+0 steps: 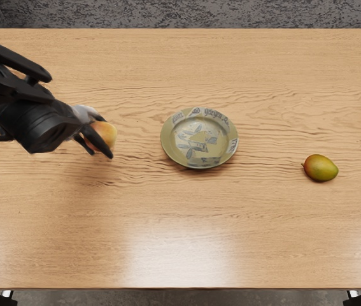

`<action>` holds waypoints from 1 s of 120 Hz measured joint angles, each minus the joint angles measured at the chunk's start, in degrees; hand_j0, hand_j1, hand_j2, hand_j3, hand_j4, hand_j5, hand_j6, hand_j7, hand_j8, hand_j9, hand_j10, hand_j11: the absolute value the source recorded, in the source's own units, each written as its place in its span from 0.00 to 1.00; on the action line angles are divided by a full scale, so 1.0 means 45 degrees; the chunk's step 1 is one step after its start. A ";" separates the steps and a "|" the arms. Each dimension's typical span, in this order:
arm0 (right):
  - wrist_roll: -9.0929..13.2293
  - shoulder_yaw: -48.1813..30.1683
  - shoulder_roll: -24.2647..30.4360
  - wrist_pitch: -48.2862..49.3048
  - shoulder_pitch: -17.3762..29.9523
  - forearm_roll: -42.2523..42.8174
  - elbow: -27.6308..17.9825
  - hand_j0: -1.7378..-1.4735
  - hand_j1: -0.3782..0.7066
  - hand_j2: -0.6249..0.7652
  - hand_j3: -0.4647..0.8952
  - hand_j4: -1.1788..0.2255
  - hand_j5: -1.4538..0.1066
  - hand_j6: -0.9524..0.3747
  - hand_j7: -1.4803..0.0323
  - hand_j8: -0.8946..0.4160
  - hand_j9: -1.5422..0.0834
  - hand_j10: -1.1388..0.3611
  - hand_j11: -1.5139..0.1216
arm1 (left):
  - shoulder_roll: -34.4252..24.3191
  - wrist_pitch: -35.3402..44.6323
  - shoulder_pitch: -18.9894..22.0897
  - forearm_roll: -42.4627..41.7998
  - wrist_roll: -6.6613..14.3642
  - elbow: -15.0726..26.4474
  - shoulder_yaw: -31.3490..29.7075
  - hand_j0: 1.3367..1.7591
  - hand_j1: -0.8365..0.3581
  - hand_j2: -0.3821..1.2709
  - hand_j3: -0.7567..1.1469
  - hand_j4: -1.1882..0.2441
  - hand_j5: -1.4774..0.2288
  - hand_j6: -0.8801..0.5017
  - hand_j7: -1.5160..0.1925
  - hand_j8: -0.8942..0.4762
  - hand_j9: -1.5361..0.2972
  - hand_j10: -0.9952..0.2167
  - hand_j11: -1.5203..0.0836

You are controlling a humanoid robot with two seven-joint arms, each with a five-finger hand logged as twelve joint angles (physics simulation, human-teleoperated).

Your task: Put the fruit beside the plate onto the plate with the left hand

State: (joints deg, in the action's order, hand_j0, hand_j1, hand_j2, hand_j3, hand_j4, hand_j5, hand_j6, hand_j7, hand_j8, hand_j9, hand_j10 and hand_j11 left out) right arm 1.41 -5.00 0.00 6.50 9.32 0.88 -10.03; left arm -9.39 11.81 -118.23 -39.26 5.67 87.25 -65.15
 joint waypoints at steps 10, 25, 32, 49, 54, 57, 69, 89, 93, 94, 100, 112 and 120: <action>0.0000 -0.0001 0.0000 -0.0002 0.0000 0.0000 0.0000 0.30 0.04 0.45 0.34 0.83 0.92 0.71 0.97 0.67 0.94 0.75 0.91 | -0.0212 -0.0666 -0.0190 0.0042 -0.0015 -0.0031 0.0418 0.72 0.36 0.41 0.40 0.69 0.20 0.62 0.20 0.47 0.19 0.21 0.19; 0.0000 -0.0002 0.0000 0.0000 0.0000 0.0000 -0.0002 0.30 0.04 0.45 0.34 0.83 0.92 0.71 0.97 0.67 0.94 0.75 0.91 | 0.0016 -0.1061 0.0001 0.0220 -0.0004 -0.0838 0.1846 0.72 0.36 0.43 0.40 0.67 0.19 0.62 0.20 0.47 0.18 0.18 0.19; 0.0000 -0.0001 0.0000 0.0000 0.0000 0.0000 -0.0001 0.30 0.04 0.45 0.34 0.83 0.92 0.71 0.97 0.67 0.94 0.75 0.91 | 0.0653 -0.1142 0.0425 0.0350 0.0007 -0.1454 0.2460 0.72 0.38 0.44 0.40 0.67 0.18 0.61 0.20 0.45 0.18 0.17 0.18; 0.0000 -0.0002 0.0000 0.0000 0.0000 0.0000 -0.0001 0.30 0.04 0.45 0.34 0.83 0.92 0.71 0.97 0.67 0.94 0.75 0.91 | 0.1709 -0.1113 0.1352 0.0868 0.0027 -0.3109 0.3642 0.72 0.44 0.38 0.40 0.61 0.18 0.57 0.19 0.40 0.18 0.15 0.19; 0.0000 -0.0002 0.0000 0.0000 0.0000 0.0000 -0.0002 0.30 0.04 0.45 0.34 0.83 0.92 0.71 0.97 0.67 0.94 0.75 0.91 | 0.1788 -0.1099 0.1439 0.1031 0.0025 -0.3471 0.3886 0.72 0.46 0.35 0.40 0.60 0.18 0.56 0.20 0.40 0.18 0.14 0.19; 0.0000 -0.0002 0.0000 0.0000 0.0000 0.0000 -0.0001 0.30 0.04 0.45 0.34 0.83 0.92 0.71 0.97 0.67 0.94 0.75 0.91 | 0.1792 -0.1090 0.1433 0.1116 0.0025 -0.3636 0.3998 0.72 0.46 0.35 0.40 0.60 0.18 0.55 0.20 0.39 0.18 0.14 0.19; 0.0000 -0.0001 0.0000 0.0000 0.0000 0.0000 -0.0002 0.30 0.04 0.45 0.34 0.83 0.92 0.71 0.97 0.67 0.94 0.75 0.91 | 0.1851 -0.1059 0.1558 0.1315 0.0015 -0.4044 0.4263 0.72 0.47 0.31 0.40 0.59 0.19 0.55 0.20 0.39 0.19 0.14 0.20; 0.0000 0.0000 0.0000 0.0000 0.0000 0.0000 -0.0001 0.30 0.04 0.45 0.34 0.83 0.92 0.71 0.97 0.67 0.94 0.75 0.91 | 0.2086 -0.1022 0.2423 0.1479 -0.0025 -0.4733 0.4393 0.72 0.47 0.29 0.40 0.58 0.20 0.55 0.20 0.39 0.18 0.13 0.19; 0.0000 0.0001 0.0000 0.0000 0.0000 0.0000 -0.0001 0.30 0.04 0.45 0.34 0.83 0.92 0.71 0.97 0.67 0.94 0.75 0.91 | 0.2086 -0.1013 0.2506 0.1536 -0.0030 -0.4824 0.4403 0.72 0.48 0.28 0.40 0.58 0.21 0.55 0.20 0.39 0.19 0.14 0.20; 0.0000 0.0001 0.0000 0.0000 0.0000 0.0000 -0.0002 0.30 0.04 0.45 0.34 0.83 0.92 0.71 0.97 0.67 0.94 0.75 0.91 | 0.2086 -0.1009 0.2531 0.1567 -0.0032 -0.4842 0.4405 0.72 0.48 0.28 0.40 0.57 0.21 0.55 0.21 0.39 0.19 0.14 0.20; 0.0000 0.0000 0.0000 -0.0001 0.0000 0.0000 -0.0002 0.30 0.04 0.45 0.34 0.83 0.92 0.71 0.97 0.67 0.94 0.75 0.91 | 0.2086 -0.0962 0.2588 0.1758 -0.0036 -0.4926 0.4417 0.73 0.49 0.28 0.40 0.55 0.27 0.52 0.26 0.36 0.24 0.19 0.26; 0.0000 -0.0001 0.0000 0.0000 0.0000 0.0001 -0.0002 0.30 0.04 0.45 0.34 0.83 0.92 0.71 0.97 0.67 0.94 0.75 0.91 | 0.2087 -0.0836 0.2949 0.2154 -0.0045 -0.5006 0.4531 0.74 0.58 0.27 0.40 0.54 0.42 0.49 0.43 0.36 0.40 0.35 0.44; 0.0000 -0.0002 0.0000 0.0000 0.0000 0.0001 -0.0002 0.30 0.04 0.45 0.34 0.83 0.92 0.71 0.97 0.67 0.94 0.75 0.91 | 0.2087 -0.0796 0.2982 0.2300 -0.0047 -0.5028 0.4579 0.75 0.64 0.27 0.40 0.58 0.50 0.49 0.51 0.41 0.48 0.44 0.54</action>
State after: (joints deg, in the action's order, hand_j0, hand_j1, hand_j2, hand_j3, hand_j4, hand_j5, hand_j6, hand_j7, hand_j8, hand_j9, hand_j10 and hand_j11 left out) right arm 1.41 -5.01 0.00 6.50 9.32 0.88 -10.04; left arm 0.00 8.22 -104.81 -28.91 5.46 64.63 -44.54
